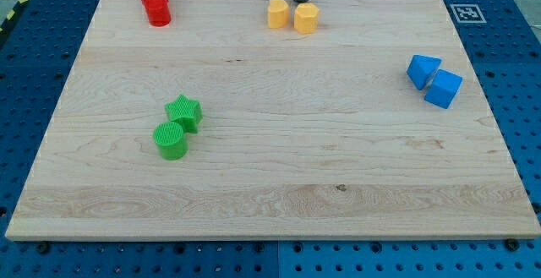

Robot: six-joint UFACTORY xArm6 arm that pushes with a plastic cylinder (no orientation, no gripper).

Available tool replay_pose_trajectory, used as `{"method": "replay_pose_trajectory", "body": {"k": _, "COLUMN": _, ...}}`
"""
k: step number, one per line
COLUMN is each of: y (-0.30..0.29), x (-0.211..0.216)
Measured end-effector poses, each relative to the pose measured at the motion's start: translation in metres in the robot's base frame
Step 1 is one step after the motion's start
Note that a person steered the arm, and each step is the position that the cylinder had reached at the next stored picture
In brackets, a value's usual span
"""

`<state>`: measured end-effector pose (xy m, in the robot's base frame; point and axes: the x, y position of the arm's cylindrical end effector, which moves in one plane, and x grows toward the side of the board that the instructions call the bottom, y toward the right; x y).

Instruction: Push the yellow hexagon towards center of the board

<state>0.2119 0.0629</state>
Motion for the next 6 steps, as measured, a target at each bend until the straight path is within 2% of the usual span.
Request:
{"method": "replay_pose_trajectory", "body": {"k": 1, "y": 0.012, "x": 0.009}}
{"method": "replay_pose_trajectory", "body": {"k": 3, "y": -0.004, "x": 0.036}}
{"method": "replay_pose_trajectory", "body": {"k": 6, "y": -0.021, "x": 0.108}}
